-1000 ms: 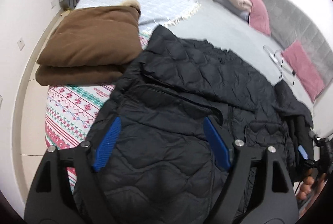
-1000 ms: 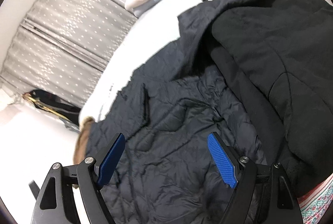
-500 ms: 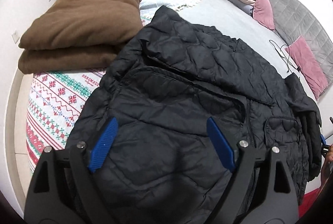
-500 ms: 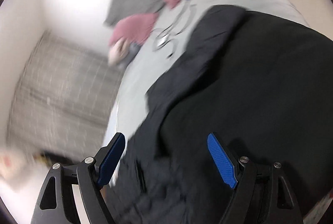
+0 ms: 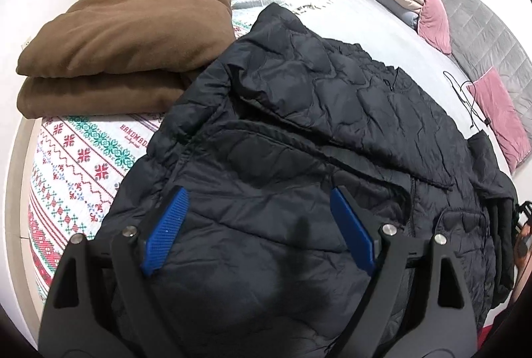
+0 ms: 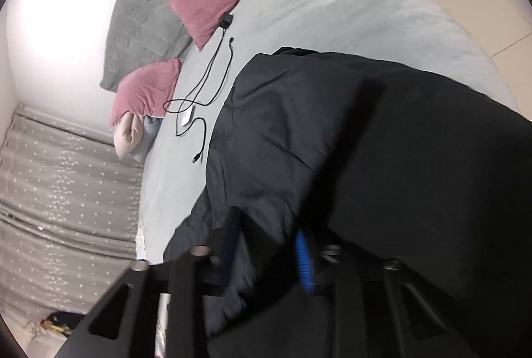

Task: Fold large clothes

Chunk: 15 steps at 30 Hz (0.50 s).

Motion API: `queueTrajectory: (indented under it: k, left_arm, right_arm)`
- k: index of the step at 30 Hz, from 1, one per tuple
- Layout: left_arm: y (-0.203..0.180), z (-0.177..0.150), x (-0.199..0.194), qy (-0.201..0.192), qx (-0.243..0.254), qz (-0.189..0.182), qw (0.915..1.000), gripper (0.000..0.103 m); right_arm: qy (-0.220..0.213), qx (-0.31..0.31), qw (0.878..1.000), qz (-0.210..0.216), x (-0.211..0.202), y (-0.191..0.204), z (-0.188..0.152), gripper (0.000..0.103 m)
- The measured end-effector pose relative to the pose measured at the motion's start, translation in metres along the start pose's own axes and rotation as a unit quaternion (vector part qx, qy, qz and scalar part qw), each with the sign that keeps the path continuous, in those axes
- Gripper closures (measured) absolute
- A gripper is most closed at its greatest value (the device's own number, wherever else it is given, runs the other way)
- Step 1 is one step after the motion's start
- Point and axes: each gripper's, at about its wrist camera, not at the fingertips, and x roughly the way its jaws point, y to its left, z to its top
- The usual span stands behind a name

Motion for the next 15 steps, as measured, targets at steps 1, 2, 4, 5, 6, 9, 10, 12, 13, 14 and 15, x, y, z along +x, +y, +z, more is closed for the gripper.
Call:
queueTrajectory:
  k: [1,2,4,5,6,9,10,12,13,14,15]
  left_arm:
    - [0.002,0.001,-0.001,0.000,-0.002,-0.001,1.0000,0.016]
    - [0.004,0.002,-0.003,-0.002,-0.006,-0.002,1.0000,0.016]
    - [0.009,0.005,-0.006,-0.007,-0.019,-0.007,0.9998,0.016]
    - [0.012,0.007,-0.007,-0.009,-0.026,-0.010,0.9996,0.016]
    - [0.014,0.008,-0.008,-0.011,-0.031,-0.012,0.9994,0.016]
    - [0.020,0.010,-0.012,-0.011,-0.043,-0.017,0.9989,0.016]
    - [0.022,0.010,-0.013,-0.012,-0.046,-0.019,0.9987,0.016]
    - [0.028,0.013,-0.018,-0.015,-0.057,-0.026,0.9979,0.016]
    - [0.030,0.014,-0.020,-0.016,-0.061,-0.030,0.9975,0.016]
    - [0.034,0.016,-0.023,-0.018,-0.068,-0.035,0.9969,0.016]
    - [0.036,0.017,-0.025,-0.020,-0.073,-0.038,0.9964,0.016]
  right_arm:
    - [-0.008,-0.008,1.000,-0.001,-0.002,0.006,0.002,0.097]
    - [-0.021,-0.023,1.000,0.002,-0.010,0.014,0.002,0.098]
    - [-0.061,-0.077,0.995,0.017,-0.032,0.046,-0.002,0.098]
    - [-0.073,-0.096,0.992,0.023,-0.041,0.058,-0.006,0.098]
    - [-0.088,-0.125,0.988,0.032,-0.053,0.077,-0.012,0.098]
    - [-0.104,-0.191,0.974,0.056,-0.077,0.128,-0.033,0.098]
    - [-0.106,-0.211,0.970,0.060,-0.081,0.144,-0.042,0.098]
    - [-0.104,-0.252,0.959,0.075,-0.086,0.176,-0.064,0.098]
    - [-0.102,-0.266,0.955,0.082,-0.089,0.185,-0.075,0.098]
    - [-0.093,-0.293,0.946,0.101,-0.091,0.206,-0.096,0.098]
    - [-0.084,-0.315,0.938,0.115,-0.091,0.222,-0.115,0.098]
